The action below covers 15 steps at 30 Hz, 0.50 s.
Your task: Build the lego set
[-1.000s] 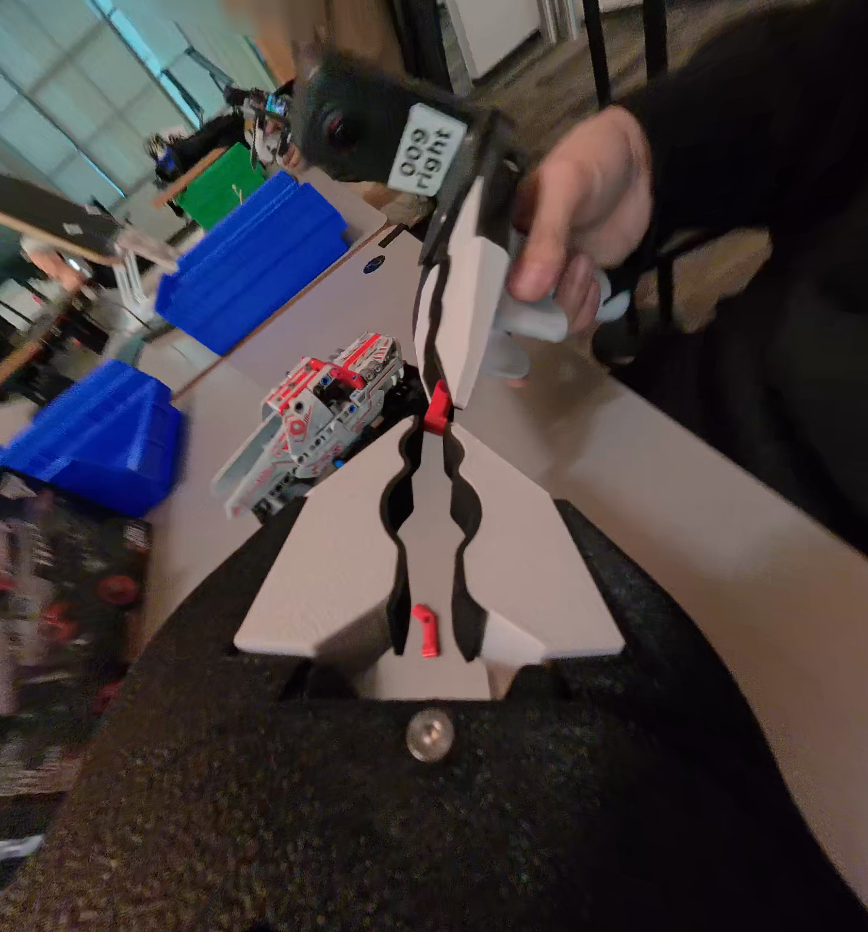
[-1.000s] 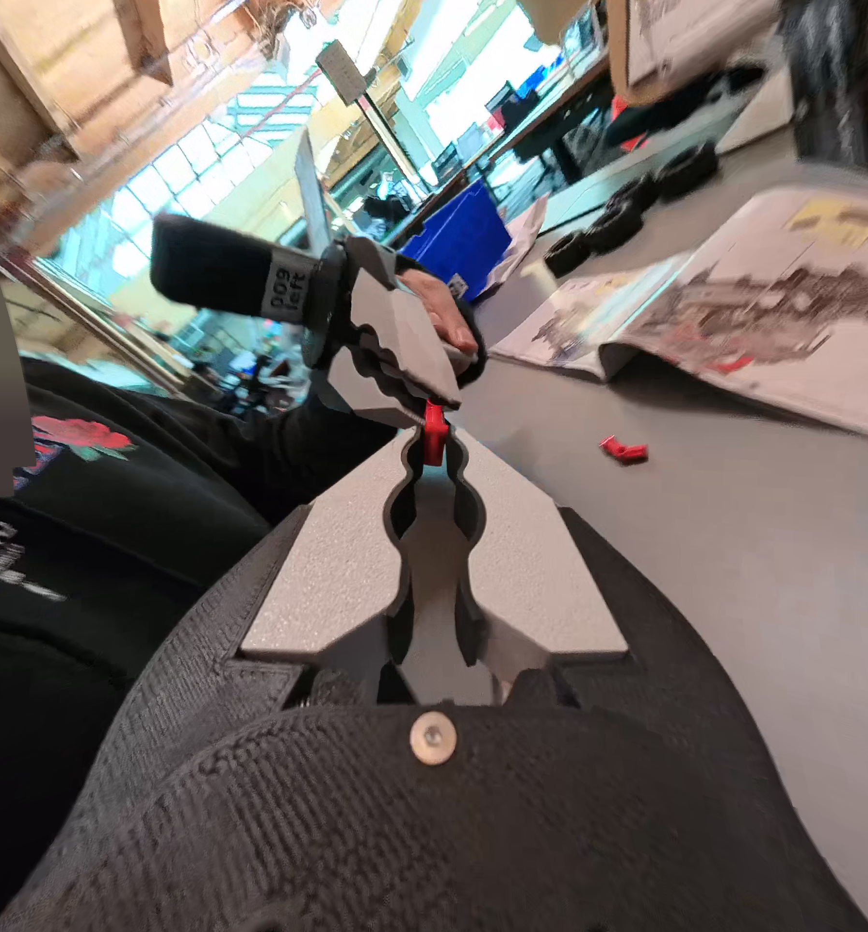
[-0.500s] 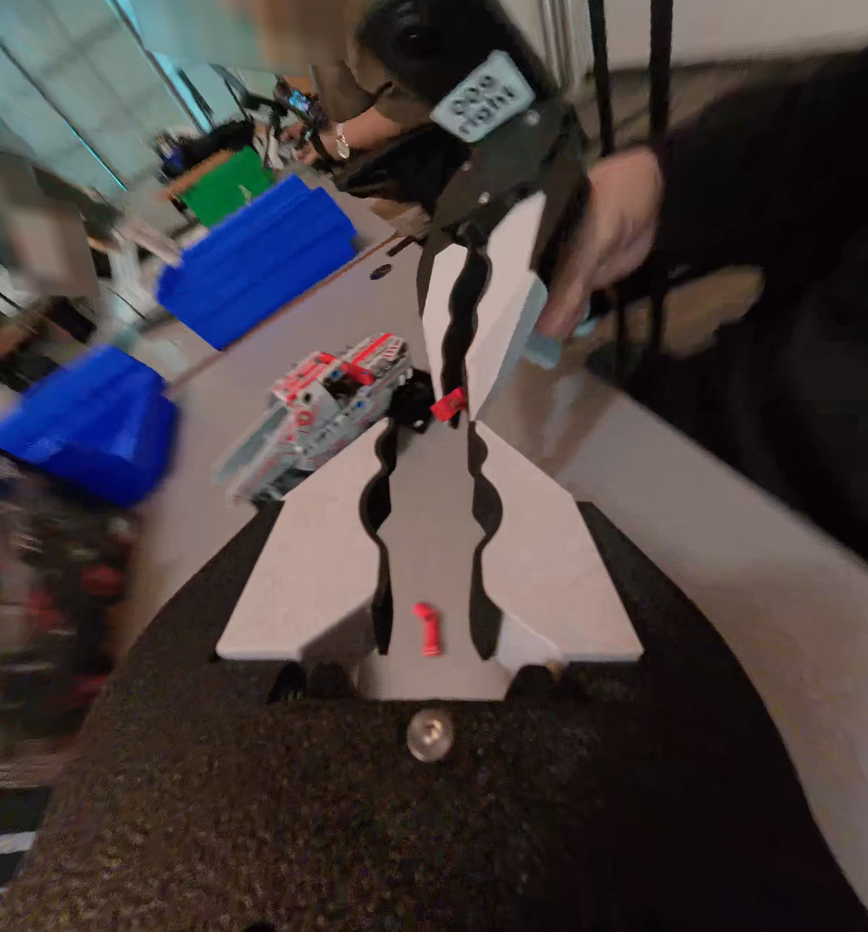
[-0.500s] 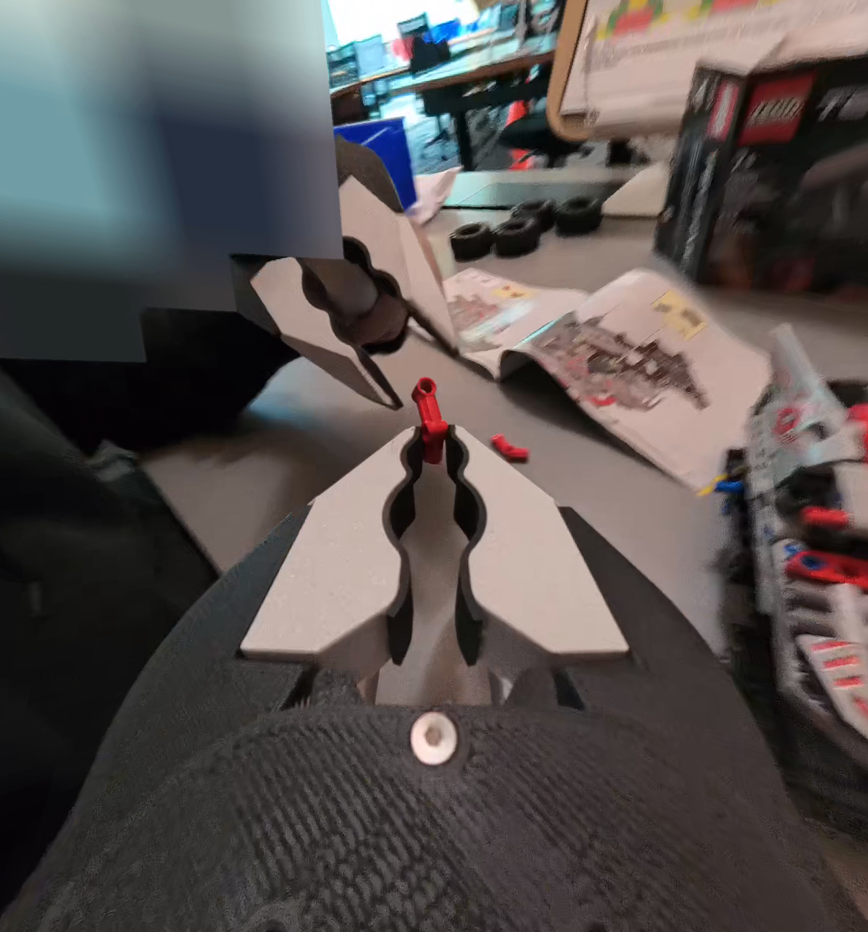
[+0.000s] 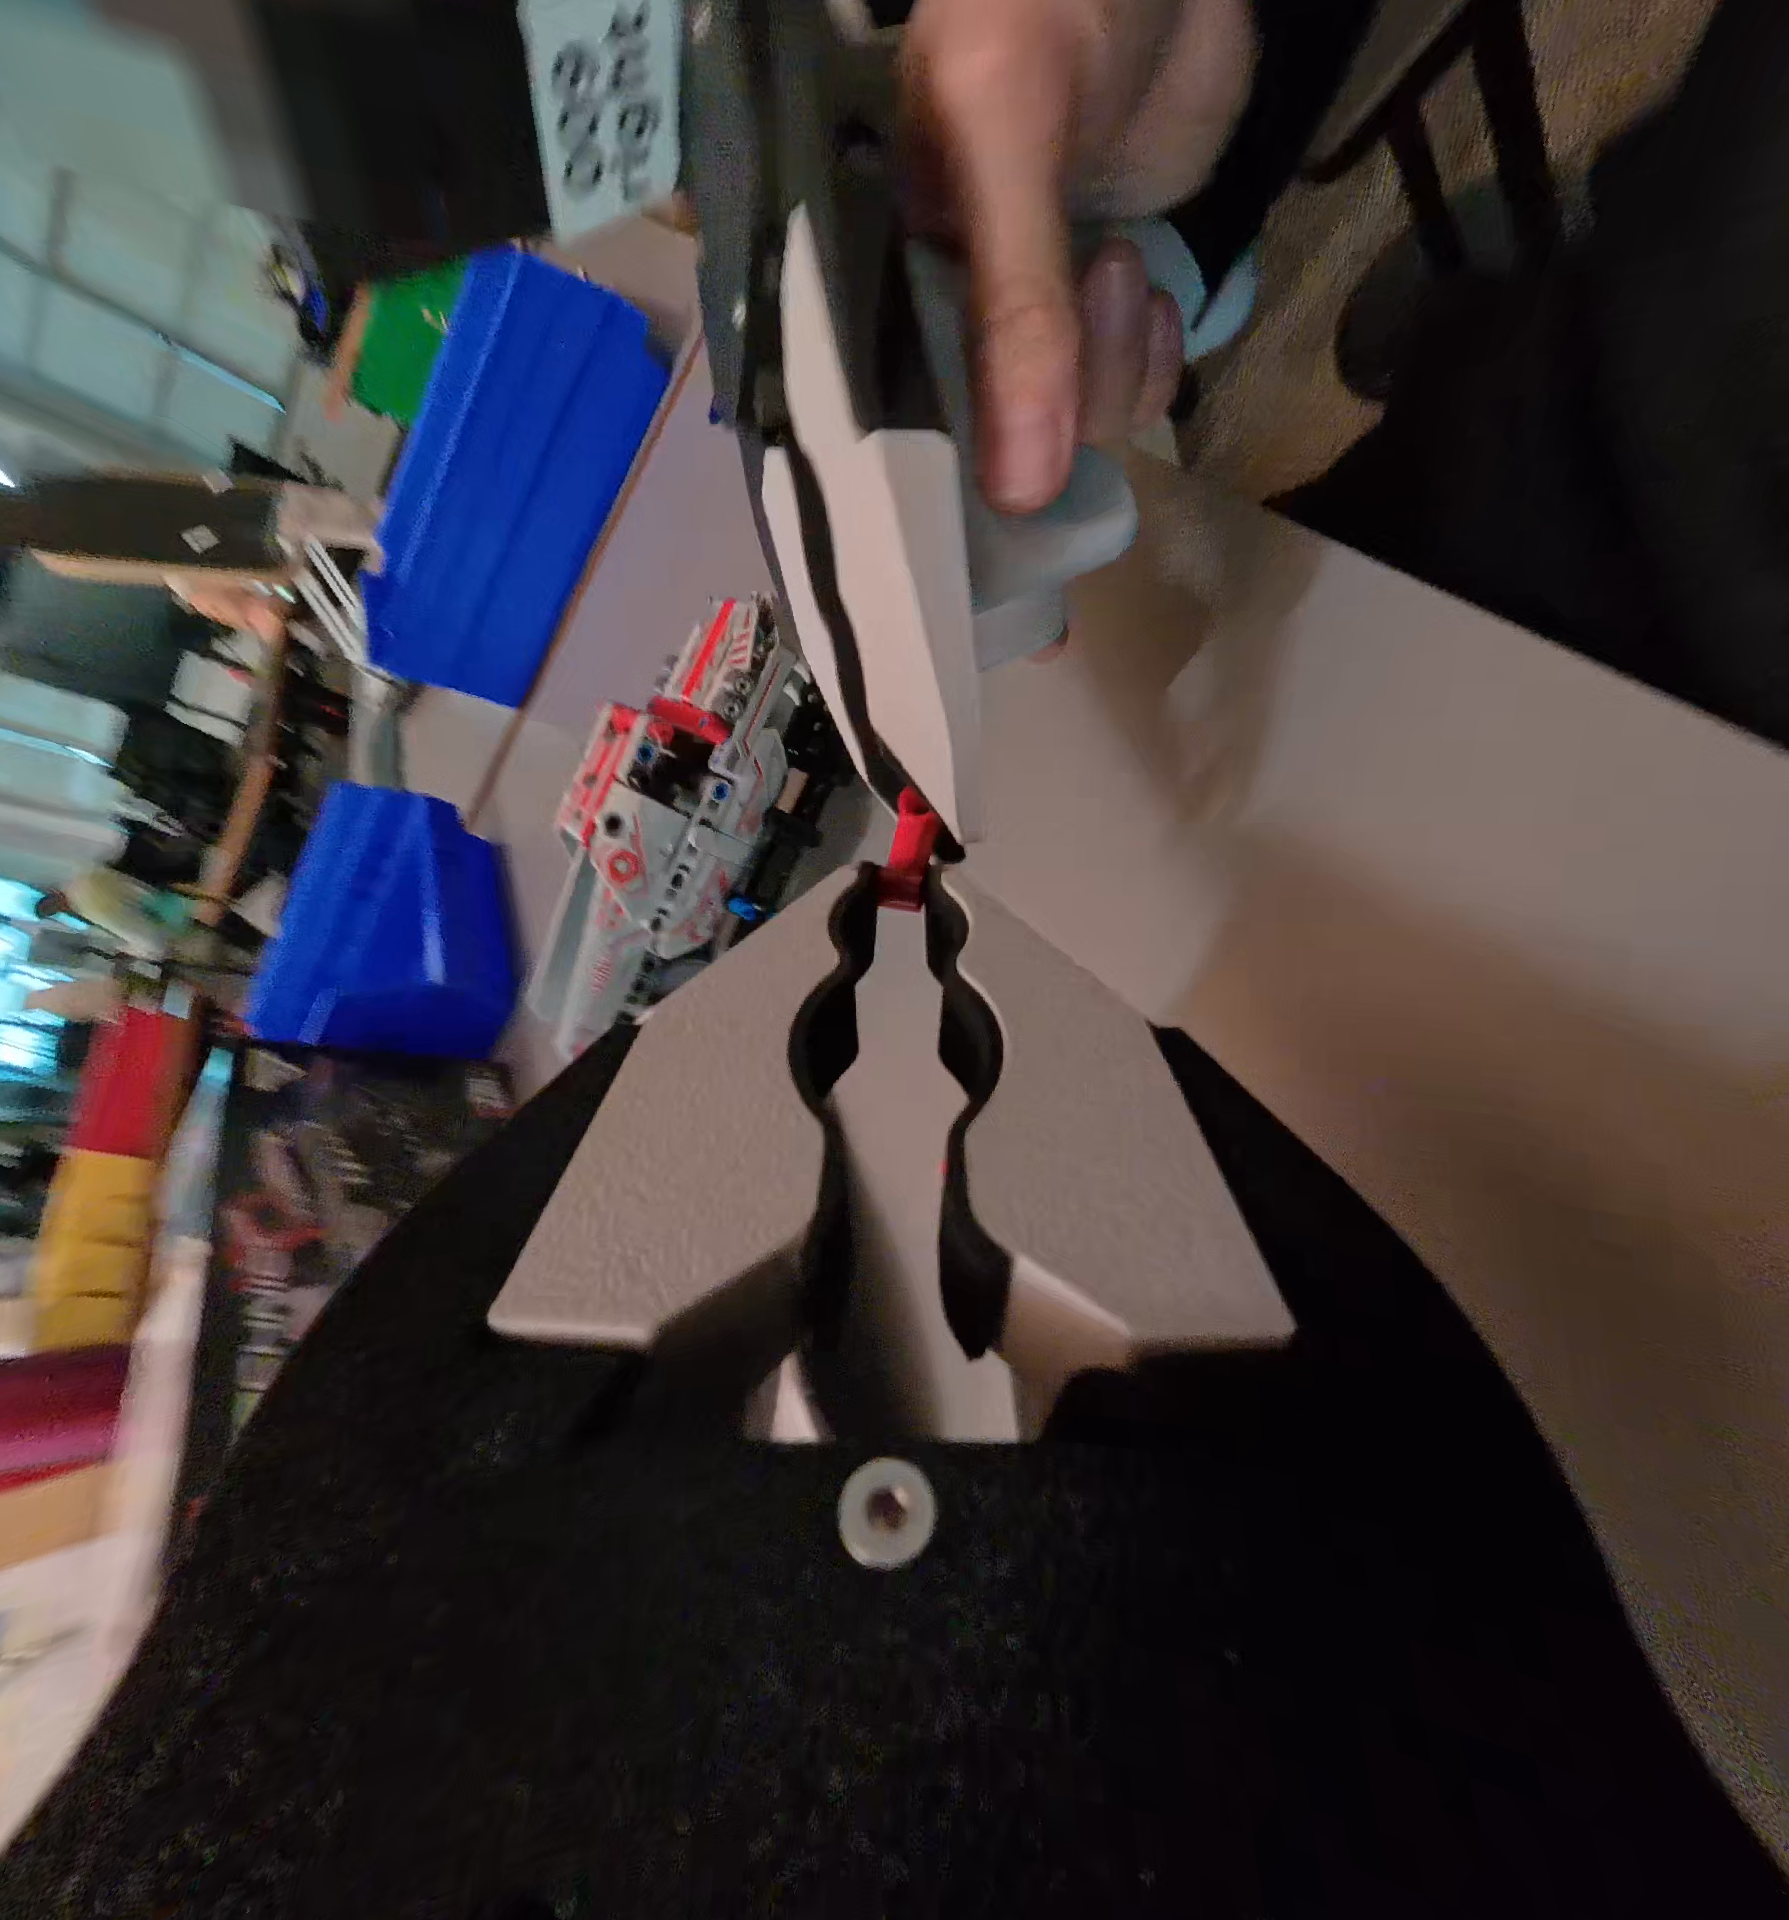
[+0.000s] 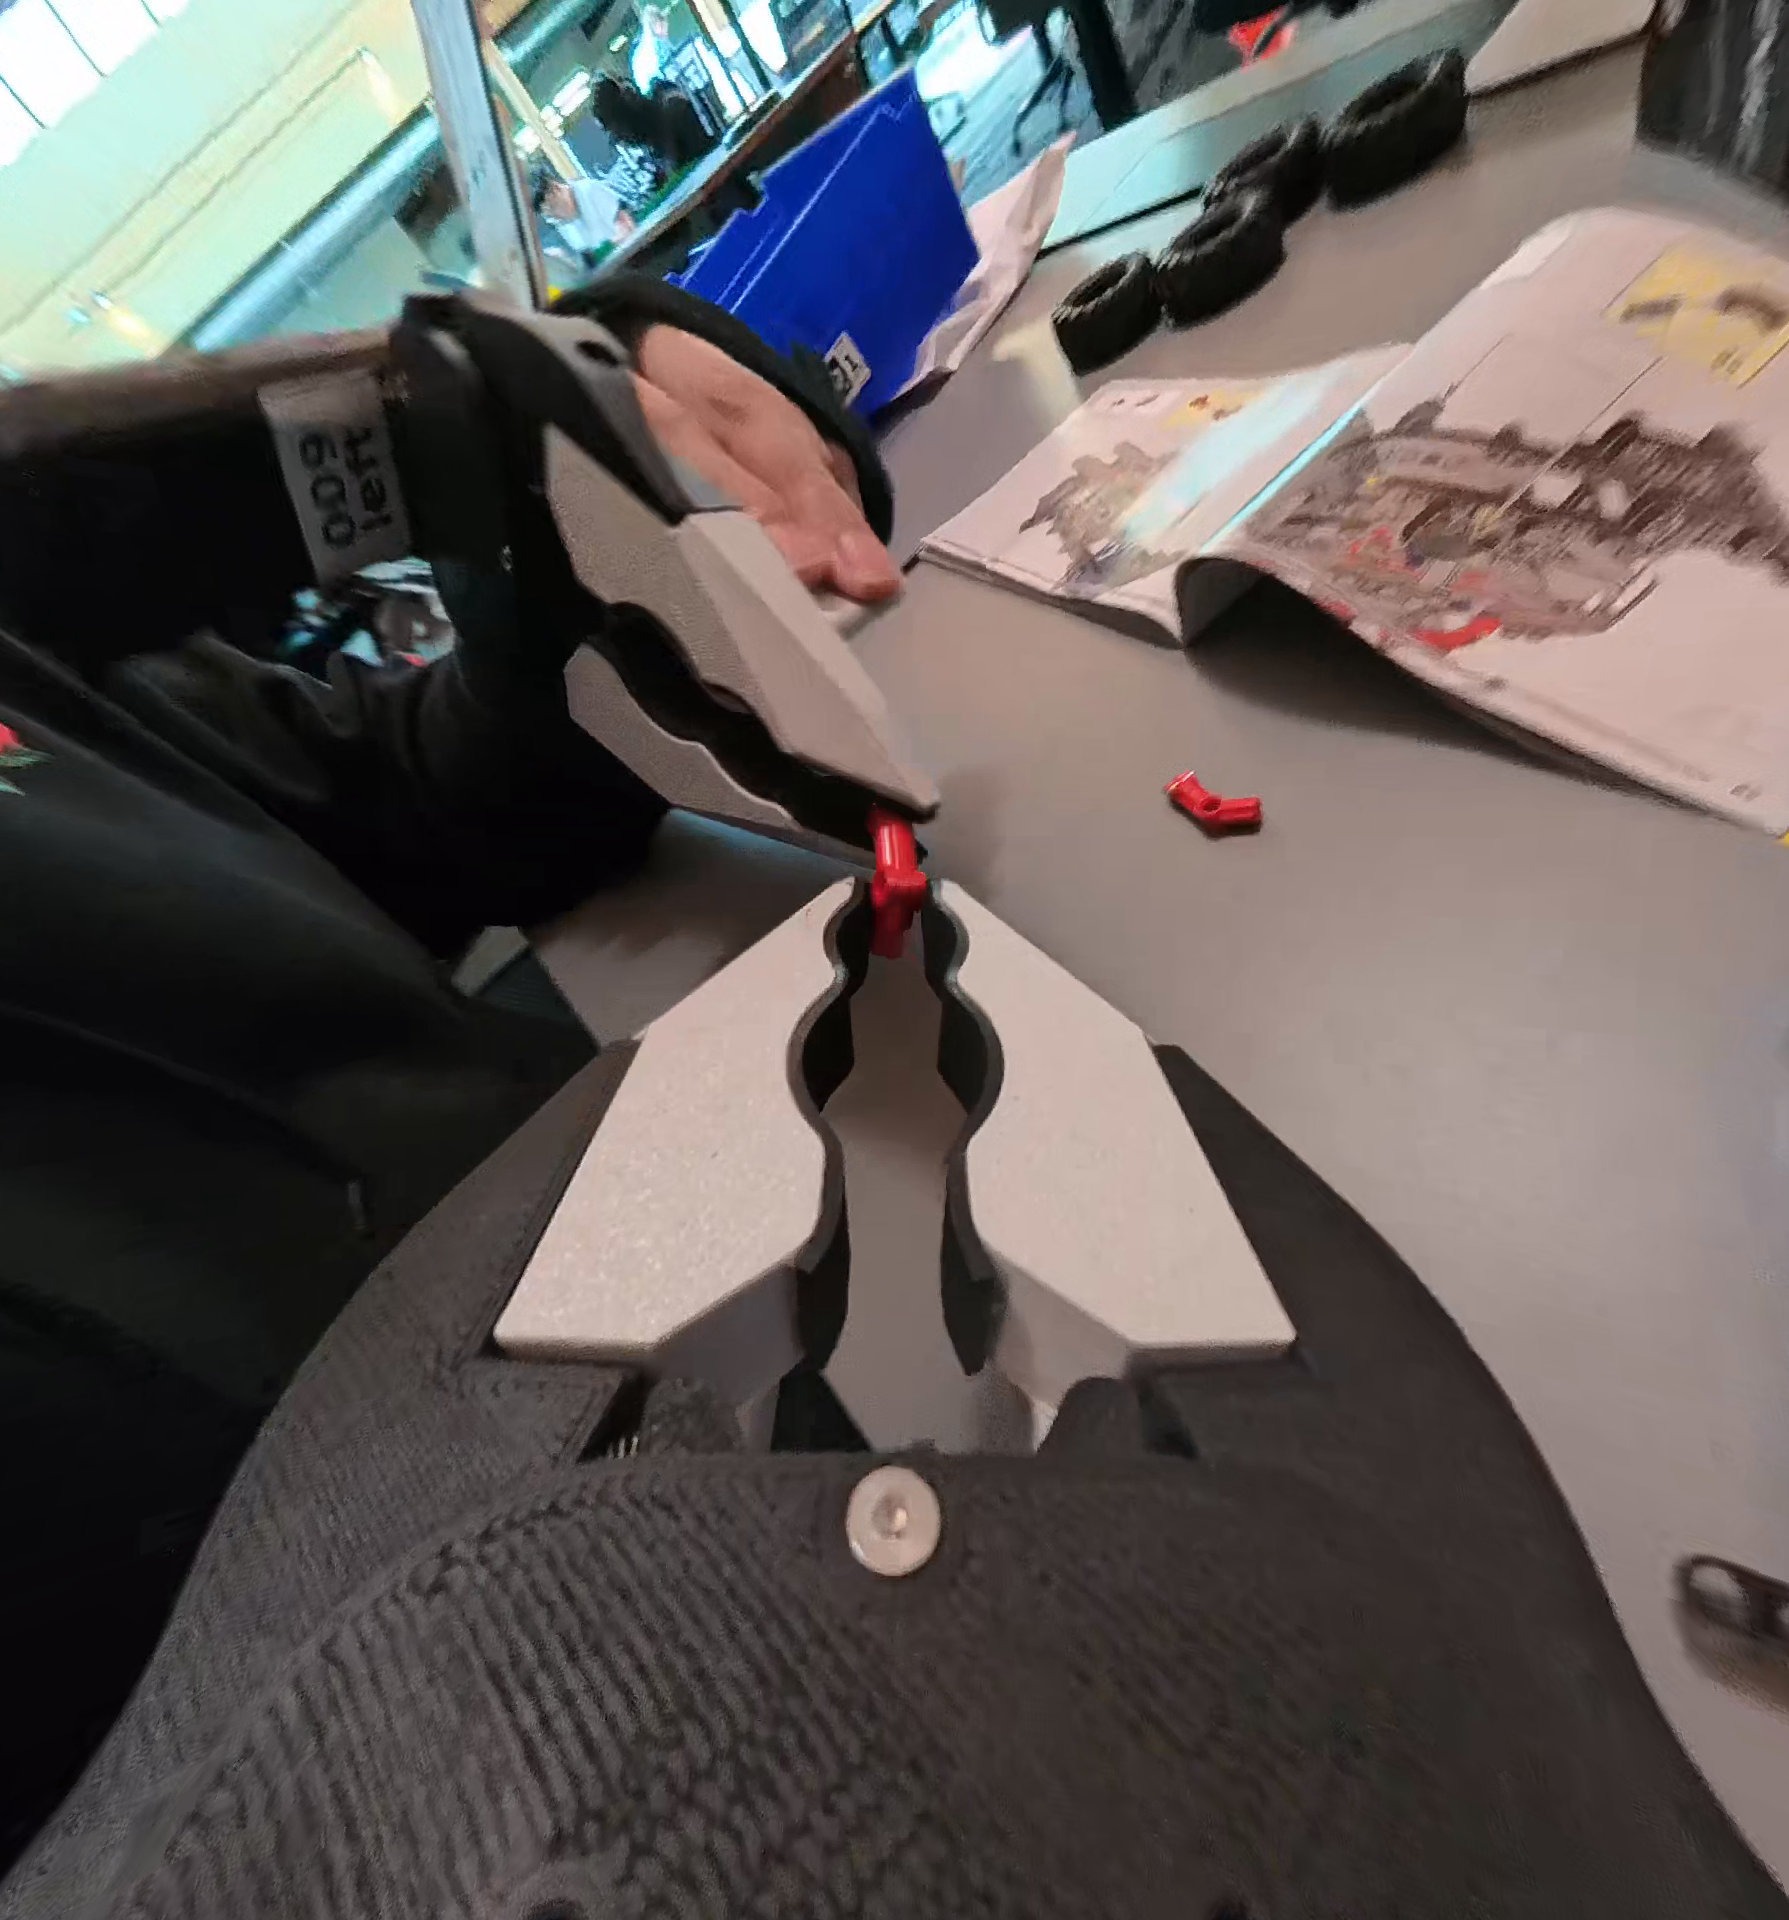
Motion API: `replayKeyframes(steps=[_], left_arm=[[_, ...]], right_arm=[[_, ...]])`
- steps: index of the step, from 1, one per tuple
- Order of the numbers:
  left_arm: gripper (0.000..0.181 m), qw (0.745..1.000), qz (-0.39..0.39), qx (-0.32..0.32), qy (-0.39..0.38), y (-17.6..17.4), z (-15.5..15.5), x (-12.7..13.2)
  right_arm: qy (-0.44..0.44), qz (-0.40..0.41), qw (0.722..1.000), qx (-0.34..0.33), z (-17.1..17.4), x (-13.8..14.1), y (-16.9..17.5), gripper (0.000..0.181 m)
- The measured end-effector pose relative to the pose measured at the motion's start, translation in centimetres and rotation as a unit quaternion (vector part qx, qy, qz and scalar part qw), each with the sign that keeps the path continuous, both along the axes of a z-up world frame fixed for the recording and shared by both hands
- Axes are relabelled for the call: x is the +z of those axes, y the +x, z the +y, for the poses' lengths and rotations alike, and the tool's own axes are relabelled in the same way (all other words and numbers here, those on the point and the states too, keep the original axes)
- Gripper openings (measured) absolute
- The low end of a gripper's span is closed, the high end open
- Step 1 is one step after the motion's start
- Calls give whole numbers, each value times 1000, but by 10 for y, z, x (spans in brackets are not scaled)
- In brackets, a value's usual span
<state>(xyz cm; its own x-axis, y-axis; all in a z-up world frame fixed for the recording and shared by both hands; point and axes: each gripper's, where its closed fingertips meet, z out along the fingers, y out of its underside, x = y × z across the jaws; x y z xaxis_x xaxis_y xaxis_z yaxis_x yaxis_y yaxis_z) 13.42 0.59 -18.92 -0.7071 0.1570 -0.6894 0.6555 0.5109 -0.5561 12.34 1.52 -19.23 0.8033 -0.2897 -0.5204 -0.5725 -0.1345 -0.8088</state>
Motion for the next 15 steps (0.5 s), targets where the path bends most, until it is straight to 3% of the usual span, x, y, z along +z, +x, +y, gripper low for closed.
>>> replayKeyframes(steps=[4,7,12,15], left_arm=[[6,996,64,-3,-60,2,-3,7],[5,997,21,-16,-70,1,-4,15],[5,995,-97,-5,-30,6,-5,13],[5,995,-91,24,-10,10,-5,10]], right_arm=[[27,-47,998,-13,-1,14,3,12],[95,7,995,-12,-2,24,1,10],[112,51,992,-30,-3,20,7,7],[81,3,996,-42,-3,16,11,7]])
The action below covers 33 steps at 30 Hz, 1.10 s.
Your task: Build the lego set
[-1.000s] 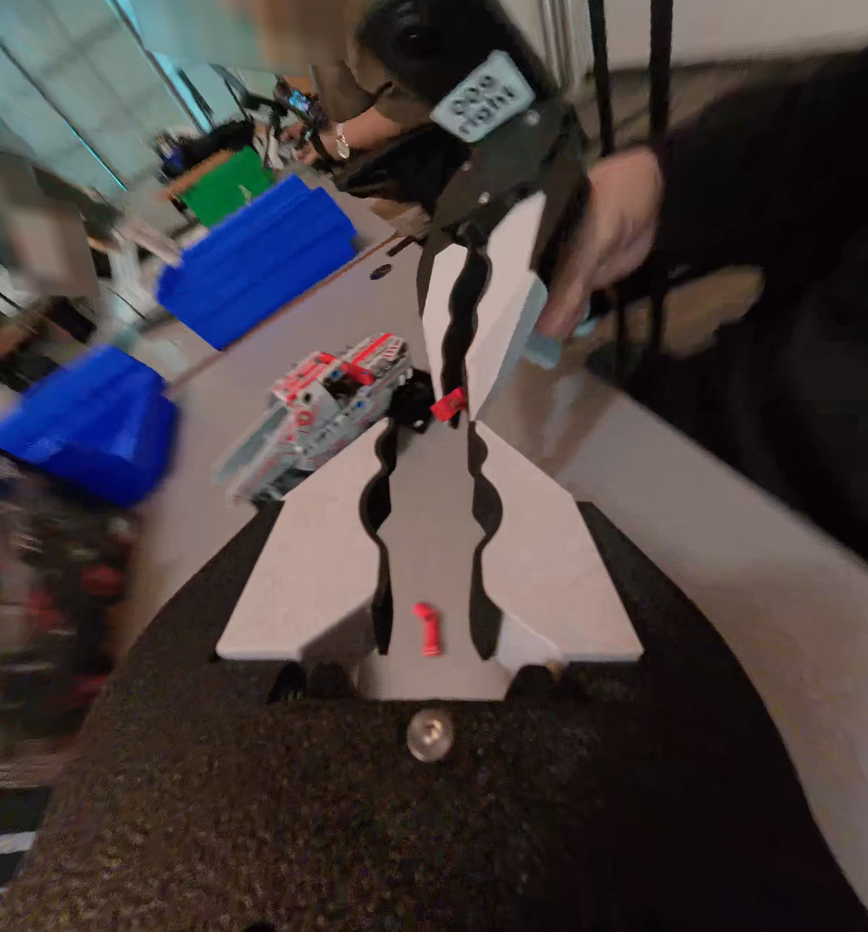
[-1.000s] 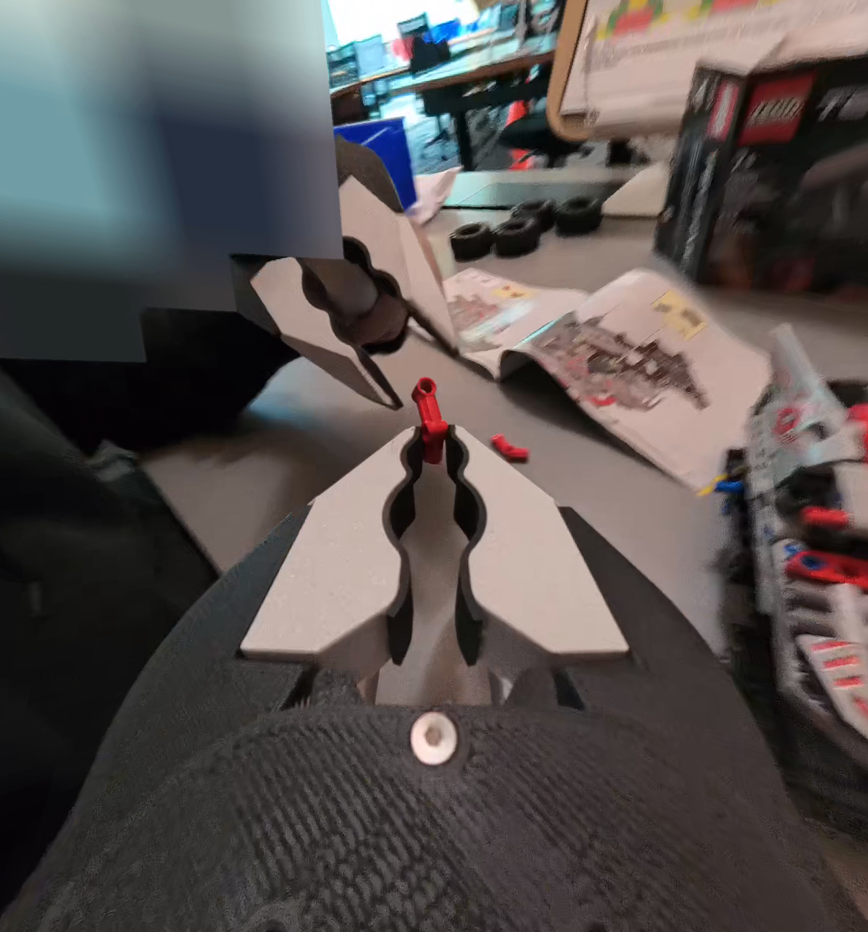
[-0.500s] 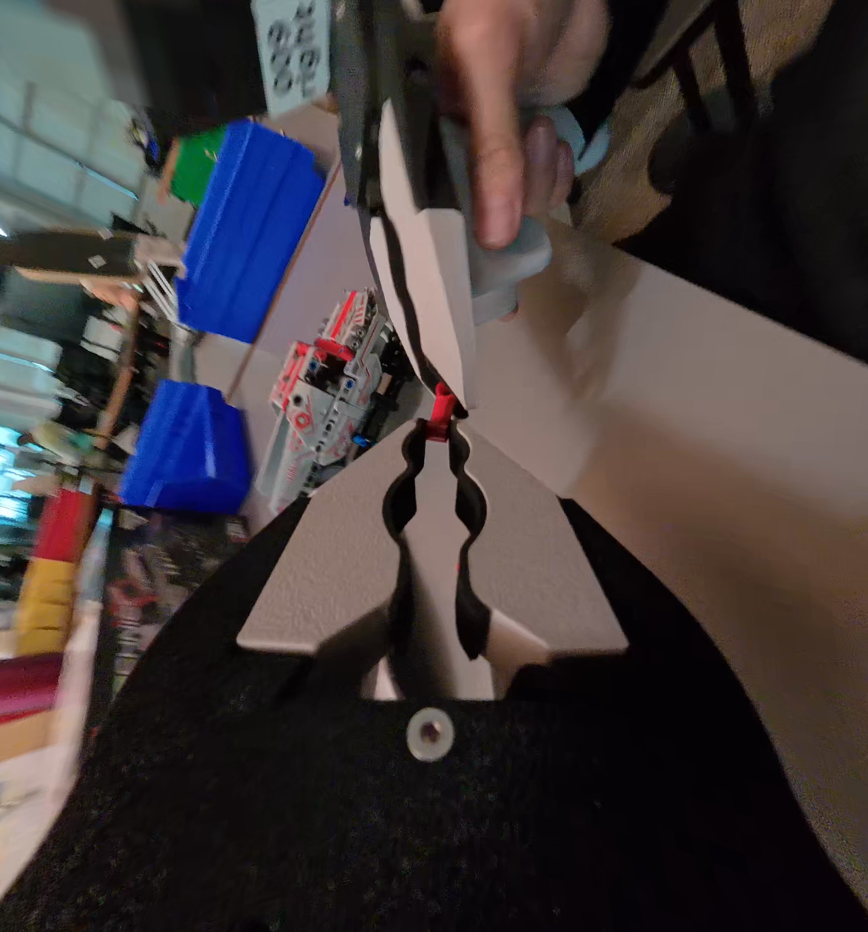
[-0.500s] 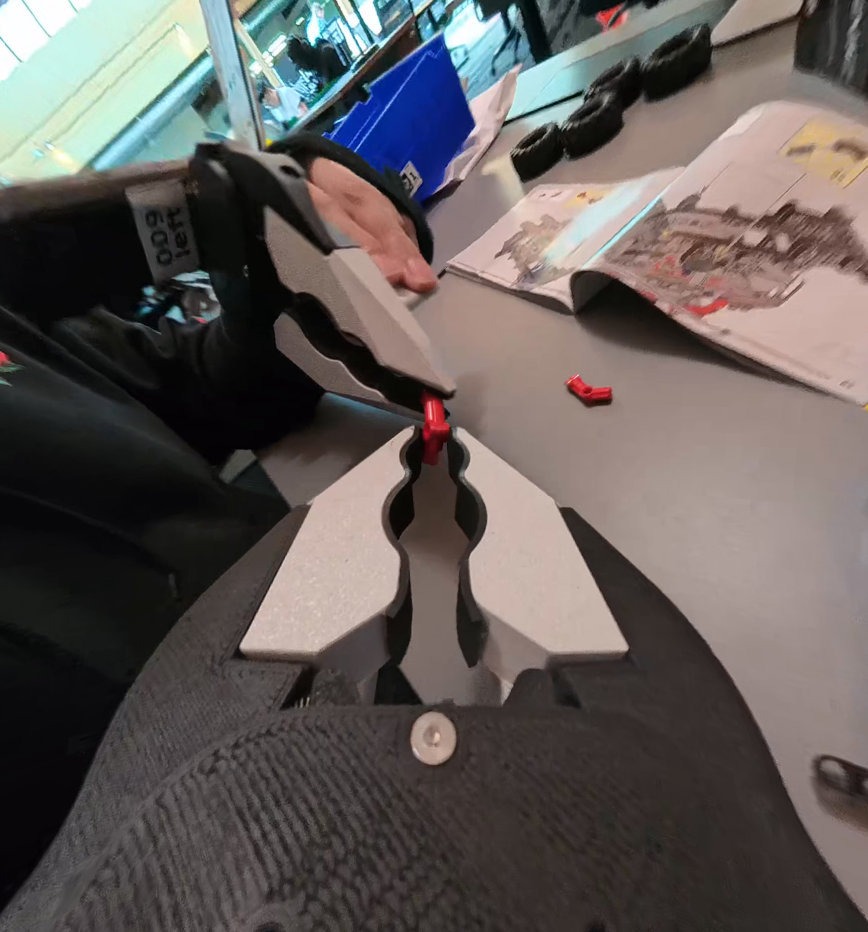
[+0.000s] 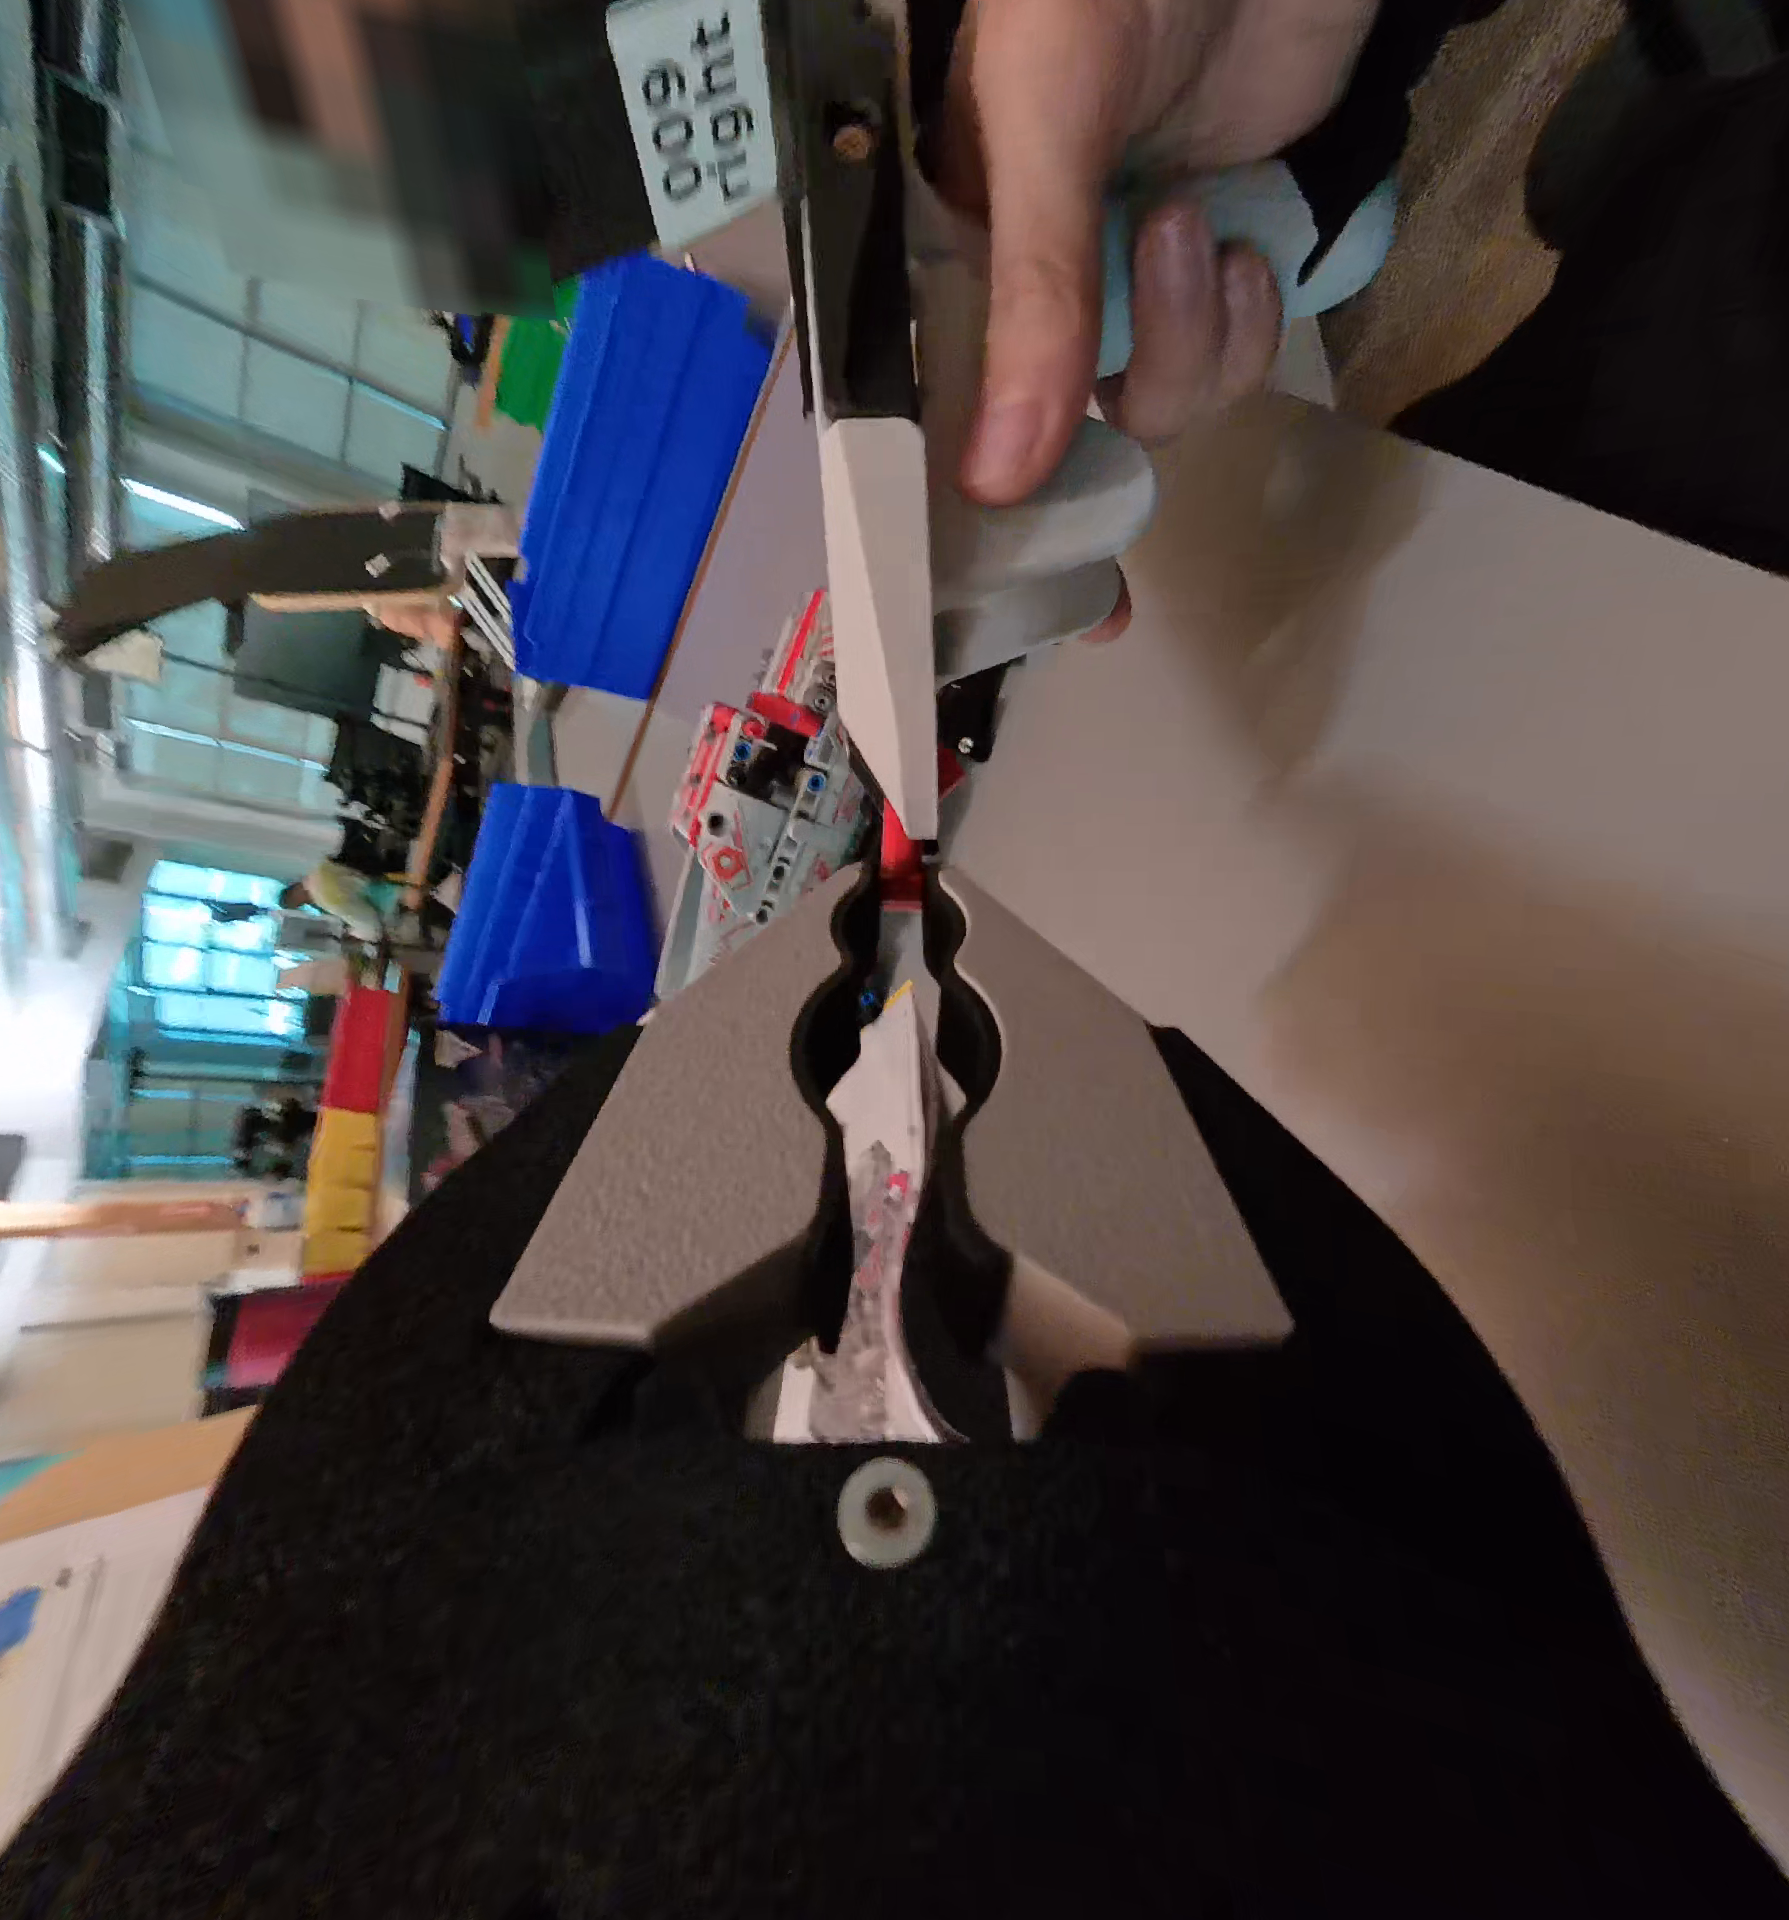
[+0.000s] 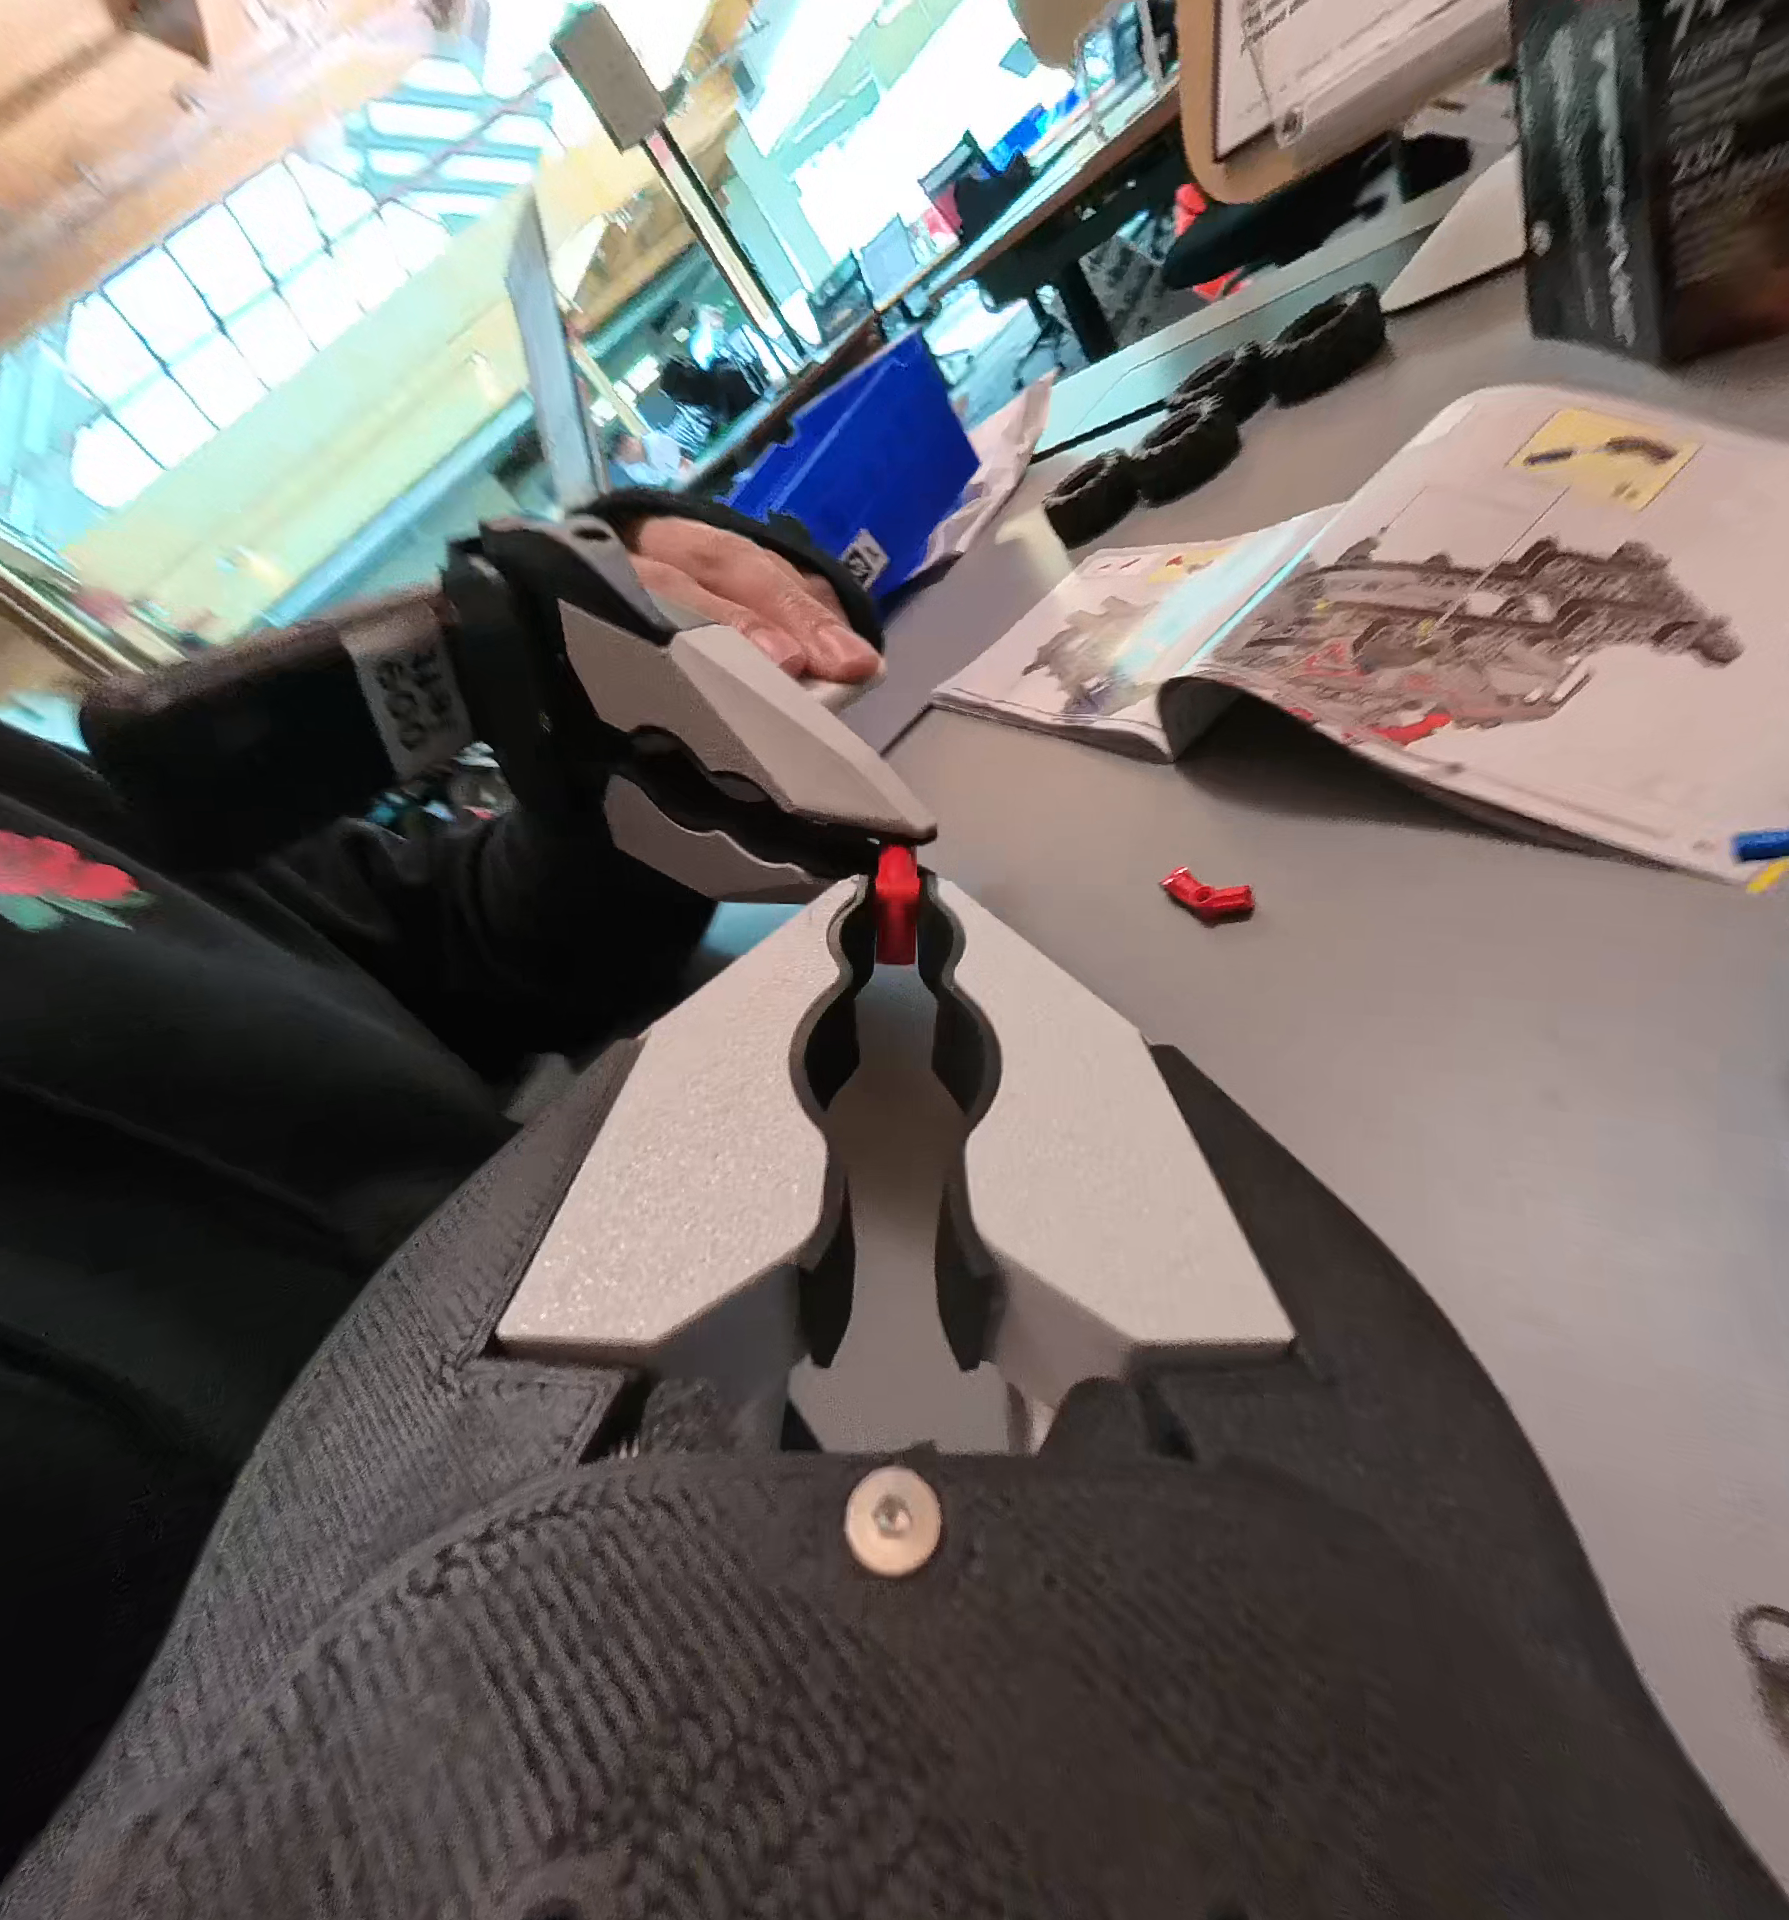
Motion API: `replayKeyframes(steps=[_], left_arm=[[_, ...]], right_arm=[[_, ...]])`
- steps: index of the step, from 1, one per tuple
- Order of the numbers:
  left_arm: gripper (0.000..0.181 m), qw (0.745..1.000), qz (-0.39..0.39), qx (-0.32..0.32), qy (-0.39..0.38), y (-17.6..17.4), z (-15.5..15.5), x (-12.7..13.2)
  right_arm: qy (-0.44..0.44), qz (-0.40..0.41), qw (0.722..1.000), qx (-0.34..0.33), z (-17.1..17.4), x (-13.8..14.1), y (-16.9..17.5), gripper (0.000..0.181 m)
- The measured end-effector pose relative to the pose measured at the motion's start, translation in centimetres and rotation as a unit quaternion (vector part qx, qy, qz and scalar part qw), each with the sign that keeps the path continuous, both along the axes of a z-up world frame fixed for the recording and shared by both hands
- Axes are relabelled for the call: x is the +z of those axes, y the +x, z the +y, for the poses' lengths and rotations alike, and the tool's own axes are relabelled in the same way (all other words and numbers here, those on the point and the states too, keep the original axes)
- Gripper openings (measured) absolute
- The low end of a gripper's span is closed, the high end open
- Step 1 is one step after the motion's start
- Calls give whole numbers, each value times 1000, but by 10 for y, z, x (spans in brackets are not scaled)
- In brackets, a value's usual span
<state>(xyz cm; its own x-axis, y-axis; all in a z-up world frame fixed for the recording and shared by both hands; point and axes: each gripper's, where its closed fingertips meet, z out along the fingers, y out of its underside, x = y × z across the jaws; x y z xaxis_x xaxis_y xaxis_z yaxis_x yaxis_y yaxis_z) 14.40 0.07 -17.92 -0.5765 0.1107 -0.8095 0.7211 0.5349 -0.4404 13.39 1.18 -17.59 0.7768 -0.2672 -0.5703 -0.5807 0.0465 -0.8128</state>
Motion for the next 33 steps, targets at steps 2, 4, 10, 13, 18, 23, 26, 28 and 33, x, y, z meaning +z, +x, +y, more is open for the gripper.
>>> replayKeyframes(steps=[2,4,10,13,18,23,26,28,33], left_arm=[[5,999,50,7,-12,1,1,0],[6,993,118,6,-23,-2,2,1],[7,947,321,4,-11,-16,2,-10],[6,914,406,-8,-5,-24,5,-11],[4,892,450,-19,-21,-23,4,-15],[20,969,245,-27,-25,-8,5,-15],[28,944,326,-9,-41,-8,5,-13],[14,916,385,-36,-107,-12,0,9],[9,920,373,-37,-113,-12,2,17]], right_arm=[[-33,-53,998,-7,0,0,1,8],[-71,-119,990,-6,1,2,0,8],[-207,-291,933,40,0,-10,-11,9],[-252,-364,895,56,1,-15,-15,9],[-282,-395,873,39,1,-15,-9,9],[-216,-246,945,24,-6,-15,-1,8],[-216,-300,929,-7,-9,-2,2,9],[-251,-335,908,-4,-8,-5,2,8],[-243,-366,898,-13,-3,1,0,8]])
